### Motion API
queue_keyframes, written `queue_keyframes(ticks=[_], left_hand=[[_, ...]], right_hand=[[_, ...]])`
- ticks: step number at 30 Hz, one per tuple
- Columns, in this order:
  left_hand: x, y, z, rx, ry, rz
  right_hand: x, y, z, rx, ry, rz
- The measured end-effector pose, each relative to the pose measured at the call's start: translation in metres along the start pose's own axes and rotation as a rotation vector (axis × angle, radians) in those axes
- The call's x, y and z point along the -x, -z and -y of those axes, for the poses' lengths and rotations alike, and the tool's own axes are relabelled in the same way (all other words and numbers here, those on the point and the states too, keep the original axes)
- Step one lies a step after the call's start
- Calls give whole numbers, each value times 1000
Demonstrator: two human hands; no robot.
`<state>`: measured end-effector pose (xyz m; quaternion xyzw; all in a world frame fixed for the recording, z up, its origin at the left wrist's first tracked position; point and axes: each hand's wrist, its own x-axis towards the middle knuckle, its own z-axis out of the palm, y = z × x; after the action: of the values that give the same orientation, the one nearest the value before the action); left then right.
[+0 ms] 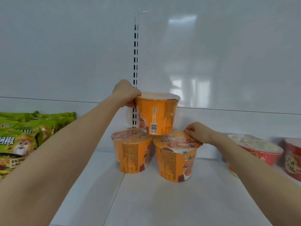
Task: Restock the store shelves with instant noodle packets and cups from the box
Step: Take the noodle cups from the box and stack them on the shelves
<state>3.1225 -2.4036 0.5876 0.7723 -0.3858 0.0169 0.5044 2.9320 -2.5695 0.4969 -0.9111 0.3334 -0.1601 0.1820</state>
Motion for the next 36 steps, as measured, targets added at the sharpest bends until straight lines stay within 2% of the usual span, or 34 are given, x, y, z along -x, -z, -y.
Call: queue_keyframes(ticks=[5, 18, 23, 26, 30, 36], left_hand=[[-4, -7, 7, -18, 16, 21], [5, -15, 6, -145, 63, 54], [11, -15, 10, -66, 52, -19], [18, -11, 13, -25, -32, -140], [51, -6, 12, -310, -256, -373], [126, -14, 17, -619, -421, -424]], right_hand=[[-13, -1, -5, -23, -16, 33], [-18, -10, -12, -164, -68, -48], [-13, -8, -15, -259, -97, -88], [-5, -2, -15, -279, -83, -181], [11, 8, -15, -122, 2, -366], [58, 13, -3, 141, 152, -505]])
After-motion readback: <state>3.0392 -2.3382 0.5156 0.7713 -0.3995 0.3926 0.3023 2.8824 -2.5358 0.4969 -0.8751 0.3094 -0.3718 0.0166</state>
